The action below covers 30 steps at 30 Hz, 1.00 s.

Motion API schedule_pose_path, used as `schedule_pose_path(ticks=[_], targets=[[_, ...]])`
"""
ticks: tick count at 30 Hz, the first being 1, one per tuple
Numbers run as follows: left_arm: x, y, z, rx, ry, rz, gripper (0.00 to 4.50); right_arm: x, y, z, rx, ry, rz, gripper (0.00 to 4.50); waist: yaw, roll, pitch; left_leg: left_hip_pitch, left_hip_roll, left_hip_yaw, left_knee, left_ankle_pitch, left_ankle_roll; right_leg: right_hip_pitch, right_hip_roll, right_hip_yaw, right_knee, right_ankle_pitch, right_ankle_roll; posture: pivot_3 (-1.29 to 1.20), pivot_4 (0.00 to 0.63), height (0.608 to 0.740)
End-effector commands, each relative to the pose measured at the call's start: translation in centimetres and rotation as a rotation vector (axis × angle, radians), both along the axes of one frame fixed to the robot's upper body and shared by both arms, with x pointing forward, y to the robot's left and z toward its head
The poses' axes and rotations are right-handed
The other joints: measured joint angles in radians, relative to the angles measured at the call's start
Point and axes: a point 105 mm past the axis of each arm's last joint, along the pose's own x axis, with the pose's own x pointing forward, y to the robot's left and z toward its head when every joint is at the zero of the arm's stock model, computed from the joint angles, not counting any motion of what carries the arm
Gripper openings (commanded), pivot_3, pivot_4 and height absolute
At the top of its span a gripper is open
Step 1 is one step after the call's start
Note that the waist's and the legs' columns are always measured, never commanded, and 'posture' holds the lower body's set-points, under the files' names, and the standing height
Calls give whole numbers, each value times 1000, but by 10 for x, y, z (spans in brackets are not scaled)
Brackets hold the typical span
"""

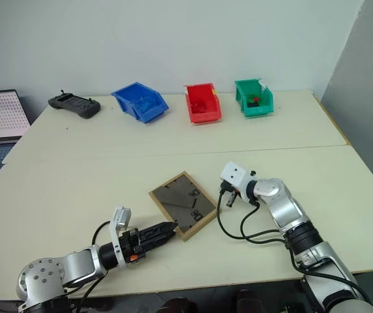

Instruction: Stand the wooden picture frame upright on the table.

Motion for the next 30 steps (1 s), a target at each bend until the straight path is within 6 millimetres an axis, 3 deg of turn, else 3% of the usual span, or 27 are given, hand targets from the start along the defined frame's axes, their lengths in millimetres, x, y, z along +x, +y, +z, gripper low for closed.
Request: schedule_pose_path(ticks=[1,7,13,16,21,25,28,30], targets=[[-3,-4,-31,96,162,29,4467,-20,34,8,73,2,135,0,6,0,-1,1,0,0,0,0,0,1,0,0,0,0,0,0,150,740],[-2,-2,-36,129,184,53,4467,-33,51,14,154,37,166,0,17,1,-2,11,-1,-5,0,-2,1,15,0,-4,-5,0,1,0,150,740],[-1,4,-33,132,159,102,4467,-29,34,4,103,35,126,0,18,0,-3,11,-1,-5,0,-2,0,16,0,-4,-5,0,1,0,150,740],[2,7,-23,85,119,125,4084,-25,24,-1,81,36,96,0,16,0,-3,11,0,-5,0,-2,0,15,0,-4,-5,-1,1,0,150,740],[1,13,-15,64,93,143,2877,-15,10,2,83,15,39,0,7,-1,-2,10,0,-5,0,-3,-1,14,1,-4,-6,-1,1,0,150,740],[0,16,-6,90,51,128,1989,3,-5,30,168,-37,-22,0,0,-3,-1,9,1,-5,0,-3,-3,13,2,-4,-6,-1,1,0,150,740],[3,14,4,105,-3,102,1428,3,0,64,336,13,23,0,-1,-5,3,8,2,-5,0,-4,-3,13,2,-4,-6,-1,1,0,150,740],[6,11,10,163,-44,55,1333,0,4,84,397,44,69,0,-1,-5,3,8,2,-5,0,-4,-3,13,3,-4,-6,-1,1,0,150,740]])
